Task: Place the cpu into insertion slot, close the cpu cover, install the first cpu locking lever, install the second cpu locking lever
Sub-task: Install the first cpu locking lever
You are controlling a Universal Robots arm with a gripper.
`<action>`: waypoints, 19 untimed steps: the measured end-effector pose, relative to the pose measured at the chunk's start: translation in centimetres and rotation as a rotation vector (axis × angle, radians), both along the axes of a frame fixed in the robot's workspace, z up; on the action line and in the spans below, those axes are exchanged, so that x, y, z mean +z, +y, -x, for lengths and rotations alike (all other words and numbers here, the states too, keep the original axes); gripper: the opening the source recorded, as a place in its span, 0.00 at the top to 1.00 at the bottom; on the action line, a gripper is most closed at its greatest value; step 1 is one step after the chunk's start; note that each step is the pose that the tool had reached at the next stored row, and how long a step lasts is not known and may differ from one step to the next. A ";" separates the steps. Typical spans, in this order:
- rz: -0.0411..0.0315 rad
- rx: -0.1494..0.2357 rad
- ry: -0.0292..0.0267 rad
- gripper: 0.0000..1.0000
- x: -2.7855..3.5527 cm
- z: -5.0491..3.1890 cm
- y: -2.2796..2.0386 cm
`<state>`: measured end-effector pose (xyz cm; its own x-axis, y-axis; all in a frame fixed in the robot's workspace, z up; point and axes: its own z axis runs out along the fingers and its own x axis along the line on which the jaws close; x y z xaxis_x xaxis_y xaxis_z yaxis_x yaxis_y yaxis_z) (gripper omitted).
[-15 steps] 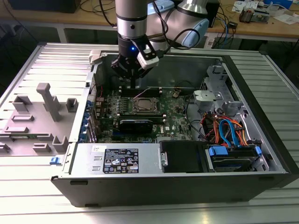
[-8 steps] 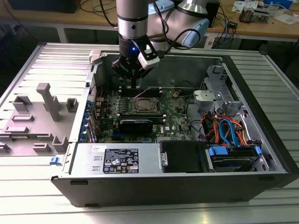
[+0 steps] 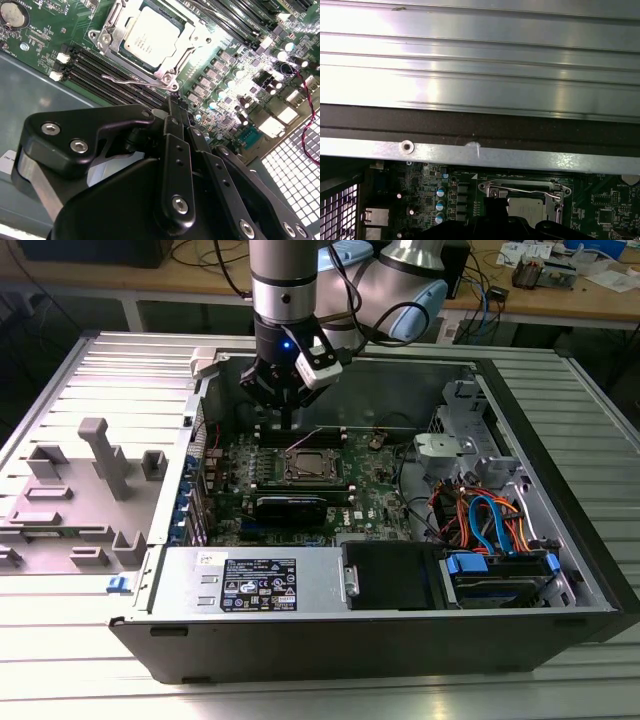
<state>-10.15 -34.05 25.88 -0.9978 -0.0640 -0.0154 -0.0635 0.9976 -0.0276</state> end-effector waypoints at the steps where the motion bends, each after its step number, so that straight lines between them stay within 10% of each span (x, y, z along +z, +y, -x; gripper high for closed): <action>1: 0.0000 0.000 0.0000 0.89 0.00 0.00 0.00; 13: -0.0019 0.000 -0.0001 0.89 -0.85 -1.59 0.00; 17: -0.0328 0.008 0.0000 0.89 -1.04 -1.67 0.00; 19: -0.0350 0.009 -0.0001 0.89 -1.25 -1.77 0.01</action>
